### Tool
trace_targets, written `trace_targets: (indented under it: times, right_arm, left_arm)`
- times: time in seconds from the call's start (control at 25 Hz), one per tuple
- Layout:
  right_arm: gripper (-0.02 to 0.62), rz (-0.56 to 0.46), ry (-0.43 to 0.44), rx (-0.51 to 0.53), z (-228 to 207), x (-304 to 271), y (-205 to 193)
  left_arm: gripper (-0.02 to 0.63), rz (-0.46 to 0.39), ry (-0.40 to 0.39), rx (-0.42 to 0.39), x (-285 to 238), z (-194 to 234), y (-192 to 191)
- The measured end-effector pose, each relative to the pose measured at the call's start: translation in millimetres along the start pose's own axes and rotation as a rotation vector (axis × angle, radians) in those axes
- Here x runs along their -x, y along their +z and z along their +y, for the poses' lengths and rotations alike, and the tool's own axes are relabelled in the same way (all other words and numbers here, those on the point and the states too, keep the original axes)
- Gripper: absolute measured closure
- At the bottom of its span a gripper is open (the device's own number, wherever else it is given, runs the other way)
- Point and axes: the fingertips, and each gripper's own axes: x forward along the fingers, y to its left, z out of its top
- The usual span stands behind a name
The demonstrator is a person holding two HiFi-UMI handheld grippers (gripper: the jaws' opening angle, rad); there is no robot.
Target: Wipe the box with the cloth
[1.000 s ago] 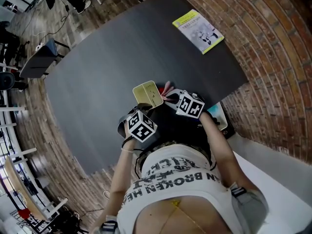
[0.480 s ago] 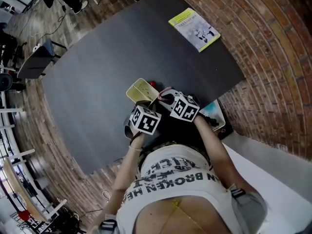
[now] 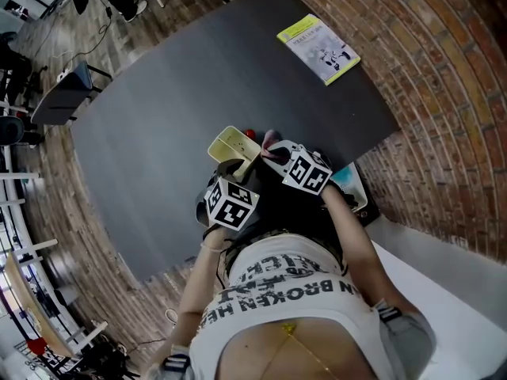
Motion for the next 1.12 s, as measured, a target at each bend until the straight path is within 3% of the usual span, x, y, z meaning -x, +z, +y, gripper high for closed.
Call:
trace_targets:
  times: [0.12,0.2,0.28,0.48,0.6,0.76,0.84,0.96,1.12]
  right_arm:
    - [0.578,-0.001,-0.031,-0.012,-6.0,7.4,3.1]
    - [0.578,-0.002,-0.059,-0.031,-10.8,12.3,4.8]
    - [0.578,-0.009,-0.09,-0.054,-17.2,17.0,5.0]
    - [0.578,-0.063,-0.122,-0.086,-29.0,26.8,6.9]
    - [0.578,-0.09,-0.115,-0.08,-31.3,32.4,12.2]
    - [0.578,-0.148,-0.114,-0.105,-37.2,39.5,20.9]
    - [0.578,-0.172,-0.113,-0.113,-40.6,42.8,26.1]
    - [0.578,-0.222,-0.094,-0.136,-43.9,48.6,33.2]
    - [0.578,-0.24,-0.074,-0.127,-46.3,54.4,37.3]
  left_arm:
    - [0.491,-0.065,-0.018,-0.038,25.4,16.8,2.0]
    - [0.485,-0.063,-0.017,-0.109,34.4,33.3,-6.0]
    - [0.476,-0.006,0.003,-0.259,36.4,48.5,-19.8]
    - [0.474,0.217,0.054,-0.756,27.7,69.7,-48.7]
    - [0.474,0.274,0.008,-0.931,12.7,63.8,-55.0]
    - [0.477,0.353,0.003,-1.016,-8.4,60.4,-63.2]
    - [0.499,0.39,0.014,-1.015,-11.3,61.1,-64.0]
    - [0.516,0.405,-0.021,-0.925,-9.3,53.5,-63.4]
    - [0.558,0.365,-0.06,-0.773,-5.5,33.8,-60.8]
